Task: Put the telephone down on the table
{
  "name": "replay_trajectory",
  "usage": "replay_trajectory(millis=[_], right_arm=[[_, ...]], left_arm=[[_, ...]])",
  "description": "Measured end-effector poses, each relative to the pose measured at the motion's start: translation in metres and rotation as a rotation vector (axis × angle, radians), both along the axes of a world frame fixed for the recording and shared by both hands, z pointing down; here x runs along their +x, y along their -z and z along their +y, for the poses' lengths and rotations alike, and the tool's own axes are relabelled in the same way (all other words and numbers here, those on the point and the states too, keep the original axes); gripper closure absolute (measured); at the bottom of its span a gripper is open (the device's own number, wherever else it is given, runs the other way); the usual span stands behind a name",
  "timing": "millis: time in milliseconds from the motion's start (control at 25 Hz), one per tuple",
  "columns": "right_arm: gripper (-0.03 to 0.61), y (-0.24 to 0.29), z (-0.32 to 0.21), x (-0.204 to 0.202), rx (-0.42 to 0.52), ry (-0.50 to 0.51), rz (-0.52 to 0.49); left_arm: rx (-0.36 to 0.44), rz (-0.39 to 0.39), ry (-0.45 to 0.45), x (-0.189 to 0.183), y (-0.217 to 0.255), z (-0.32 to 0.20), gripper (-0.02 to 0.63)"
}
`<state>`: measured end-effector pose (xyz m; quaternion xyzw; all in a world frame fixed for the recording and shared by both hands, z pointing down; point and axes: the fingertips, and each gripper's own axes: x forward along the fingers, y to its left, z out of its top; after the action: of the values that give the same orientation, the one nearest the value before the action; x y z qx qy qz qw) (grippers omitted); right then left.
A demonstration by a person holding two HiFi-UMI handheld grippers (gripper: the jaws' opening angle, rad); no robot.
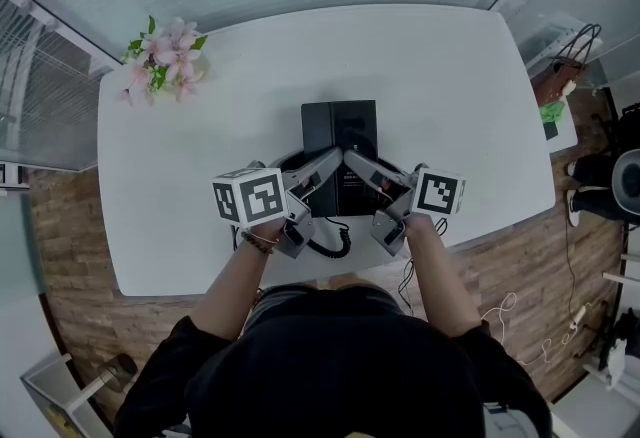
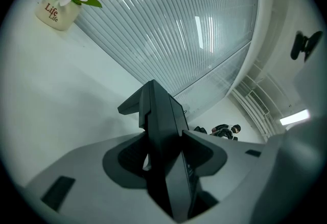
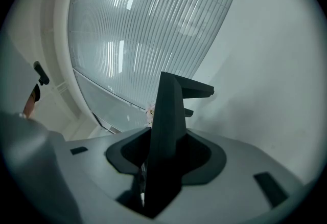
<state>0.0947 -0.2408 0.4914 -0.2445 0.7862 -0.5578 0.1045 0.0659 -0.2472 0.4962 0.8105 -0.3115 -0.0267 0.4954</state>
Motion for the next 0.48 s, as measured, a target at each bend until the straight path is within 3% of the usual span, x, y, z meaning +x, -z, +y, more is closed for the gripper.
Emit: replay_trajectory(millis=[480], right_arm=[[0.393,-0.0096,0.0015,0.0011,-0.020,-0.007,-0.002]], left_arm=[[-0.012,-0.006,0.000,0.0005,-0.0098,0.0012,0.391]])
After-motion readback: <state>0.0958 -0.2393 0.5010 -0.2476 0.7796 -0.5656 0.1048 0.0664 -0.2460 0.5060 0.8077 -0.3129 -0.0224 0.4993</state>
